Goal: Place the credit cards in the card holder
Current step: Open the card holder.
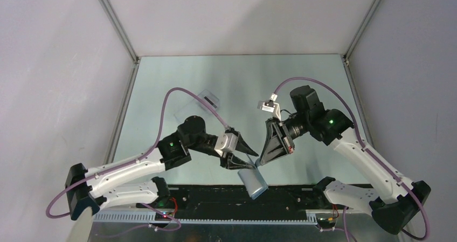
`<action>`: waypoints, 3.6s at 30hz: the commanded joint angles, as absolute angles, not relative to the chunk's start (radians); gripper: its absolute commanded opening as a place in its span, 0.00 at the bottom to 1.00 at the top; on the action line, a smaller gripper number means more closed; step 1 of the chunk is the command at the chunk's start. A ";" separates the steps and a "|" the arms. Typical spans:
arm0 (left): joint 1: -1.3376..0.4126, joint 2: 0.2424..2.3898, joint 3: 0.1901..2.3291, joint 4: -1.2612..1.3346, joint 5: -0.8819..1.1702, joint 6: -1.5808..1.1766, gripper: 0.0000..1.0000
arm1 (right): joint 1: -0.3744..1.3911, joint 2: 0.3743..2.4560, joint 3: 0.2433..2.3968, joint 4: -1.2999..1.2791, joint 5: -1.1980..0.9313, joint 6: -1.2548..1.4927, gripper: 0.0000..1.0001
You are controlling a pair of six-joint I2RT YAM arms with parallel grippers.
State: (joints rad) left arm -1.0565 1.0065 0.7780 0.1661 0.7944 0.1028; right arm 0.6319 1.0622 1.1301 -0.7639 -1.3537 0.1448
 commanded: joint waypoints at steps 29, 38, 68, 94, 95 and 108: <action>-0.929 0.990 0.900 0.127 0.613 -0.473 0.00 | 0.515 0.931 1.080 -0.725 -1.018 0.110 0.98; -0.928 0.965 0.906 0.107 0.603 -0.497 0.31 | 0.593 0.998 1.079 -0.655 -0.964 0.173 0.13; -0.881 0.793 0.662 -0.048 0.364 -0.524 0.77 | 0.457 0.993 1.052 -0.622 -1.056 0.277 0.00; -0.881 0.806 0.744 -0.067 0.399 -0.487 0.71 | 0.457 1.001 1.014 -0.632 -1.097 0.256 0.00; -0.881 0.804 0.754 -0.104 0.381 -0.479 0.71 | 0.457 1.000 1.015 -0.630 -1.097 0.258 0.00; -0.881 0.801 0.761 -0.139 0.385 -0.454 0.71 | 0.457 0.999 1.015 -0.615 -1.108 0.274 0.00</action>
State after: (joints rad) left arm -0.8867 0.8028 0.7204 -0.1394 0.3702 -0.4862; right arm 0.4561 1.0031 1.0119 -0.6525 -1.0744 0.2619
